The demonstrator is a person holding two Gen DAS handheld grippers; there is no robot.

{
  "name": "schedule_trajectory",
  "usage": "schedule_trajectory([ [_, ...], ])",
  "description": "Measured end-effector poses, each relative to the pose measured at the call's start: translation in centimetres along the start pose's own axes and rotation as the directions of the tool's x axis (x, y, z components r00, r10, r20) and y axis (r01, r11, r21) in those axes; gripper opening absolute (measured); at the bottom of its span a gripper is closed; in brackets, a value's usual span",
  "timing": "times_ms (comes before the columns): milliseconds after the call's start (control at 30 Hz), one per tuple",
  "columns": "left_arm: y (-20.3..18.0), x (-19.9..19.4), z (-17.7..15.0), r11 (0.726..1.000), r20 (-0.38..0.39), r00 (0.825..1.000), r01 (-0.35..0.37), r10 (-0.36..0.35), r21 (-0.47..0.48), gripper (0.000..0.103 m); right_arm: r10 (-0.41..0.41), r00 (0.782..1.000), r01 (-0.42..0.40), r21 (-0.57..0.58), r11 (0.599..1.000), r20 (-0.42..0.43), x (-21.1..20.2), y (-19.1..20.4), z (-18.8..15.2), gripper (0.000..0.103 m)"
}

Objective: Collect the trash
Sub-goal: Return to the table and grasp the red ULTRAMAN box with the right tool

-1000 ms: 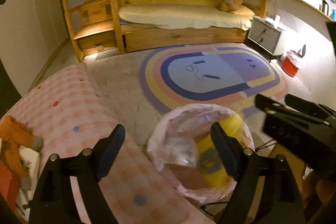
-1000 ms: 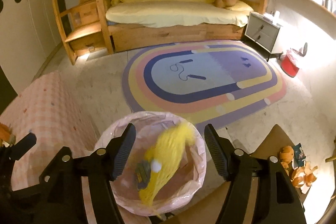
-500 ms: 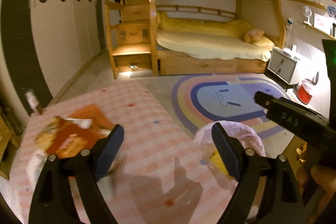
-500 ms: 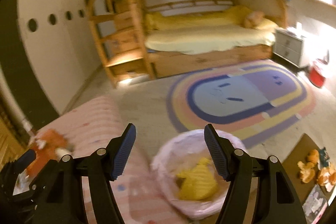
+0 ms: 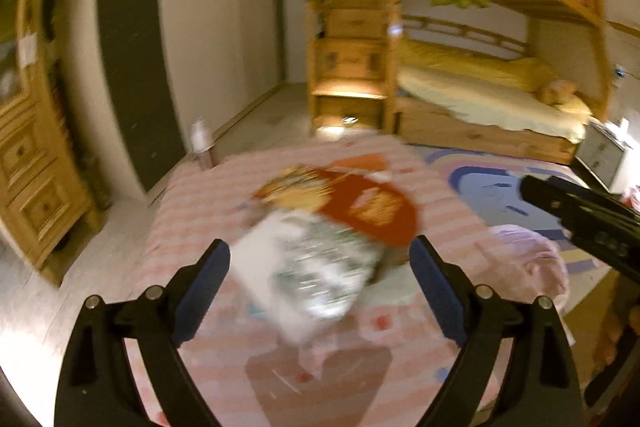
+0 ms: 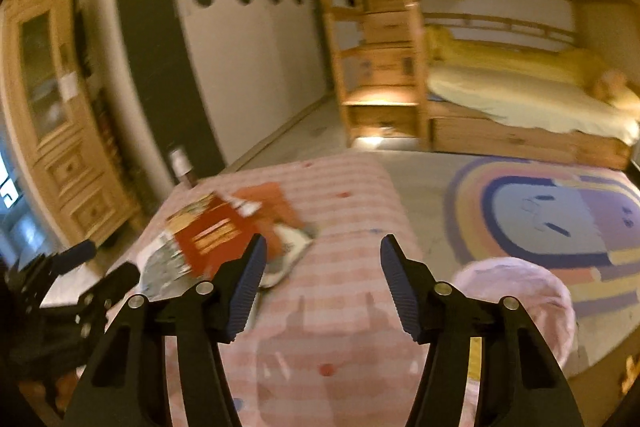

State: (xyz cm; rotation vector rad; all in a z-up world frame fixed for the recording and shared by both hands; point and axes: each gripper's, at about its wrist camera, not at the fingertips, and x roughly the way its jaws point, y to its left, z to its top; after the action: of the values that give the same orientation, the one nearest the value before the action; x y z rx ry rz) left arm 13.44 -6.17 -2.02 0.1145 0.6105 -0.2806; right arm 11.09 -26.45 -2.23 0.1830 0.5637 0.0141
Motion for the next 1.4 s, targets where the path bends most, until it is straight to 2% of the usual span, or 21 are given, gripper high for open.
schedule_trajectory([
  [133, 3.4, 0.9, -0.8, 0.997, -0.047, 0.997, -0.063, 0.061, -0.039, 0.088, 0.059, 0.997, -0.063, -0.07, 0.996, -0.048, 2.1, 2.1, 0.0, 0.062],
  [267, 5.2, 1.9, -0.8, 0.993, -0.081, 0.992, -0.104, 0.1, -0.054, 0.088, 0.095, 0.992, -0.104, -0.125, 0.987, -0.079, 4.1, 3.8, 0.2, 0.076],
  [333, 5.8, 2.0, -1.1, 0.991, -0.086, 0.99, -0.119, 0.114, -0.054, 0.088, 0.11, 0.99, -0.122, -0.147, 0.982, -0.09, 4.7, 4.9, -0.1, 0.077],
  [400, 6.3, 2.4, -1.1, 0.99, -0.093, 0.988, -0.132, 0.127, -0.051, 0.088, 0.118, 0.988, -0.134, -0.16, 0.978, -0.103, 5.3, 5.7, -0.3, 0.086],
  [433, 6.5, 2.5, -1.1, 0.99, -0.094, 0.987, -0.135, 0.13, -0.05, 0.088, 0.126, 0.986, -0.144, -0.169, 0.975, -0.111, 5.9, 6.0, -0.1, 0.086],
  [733, 6.7, 3.7, -1.1, 0.988, -0.106, 0.983, -0.154, 0.151, -0.023, 0.088, 0.157, 0.971, -0.194, -0.208, 0.959, -0.181, 9.6, 7.3, 0.4, 0.088],
  [900, 6.8, 4.1, -1.1, 0.987, -0.112, 0.981, -0.159, 0.157, -0.012, 0.088, 0.23, 0.946, -0.272, -0.174, 0.947, -0.226, 10.4, 7.6, 0.1, 0.087],
  [1133, 7.2, 3.6, -1.4, 0.986, -0.119, 0.98, -0.166, 0.161, -0.035, 0.088, 0.229, 0.942, -0.288, -0.238, 0.928, -0.246, 9.3, 9.1, -0.7, 0.087],
  [1233, 7.3, 3.4, -1.5, 0.986, -0.122, 0.98, -0.162, 0.156, -0.047, 0.088, 0.234, 0.939, -0.294, -0.232, 0.927, -0.253, 9.1, 9.0, -0.8, 0.087],
  [1333, 7.2, 3.4, -1.5, 0.986, -0.122, 0.98, -0.162, 0.156, -0.041, 0.088, 0.212, 0.953, -0.262, -0.237, 0.935, -0.217, 8.7, 8.6, -0.4, 0.087],
  [1400, 7.1, 3.4, -1.5, 0.986, -0.121, 0.98, -0.162, 0.157, -0.036, 0.089, 0.208, 0.955, -0.256, -0.229, 0.939, -0.214, 9.1, 8.1, -0.1, 0.088],
])
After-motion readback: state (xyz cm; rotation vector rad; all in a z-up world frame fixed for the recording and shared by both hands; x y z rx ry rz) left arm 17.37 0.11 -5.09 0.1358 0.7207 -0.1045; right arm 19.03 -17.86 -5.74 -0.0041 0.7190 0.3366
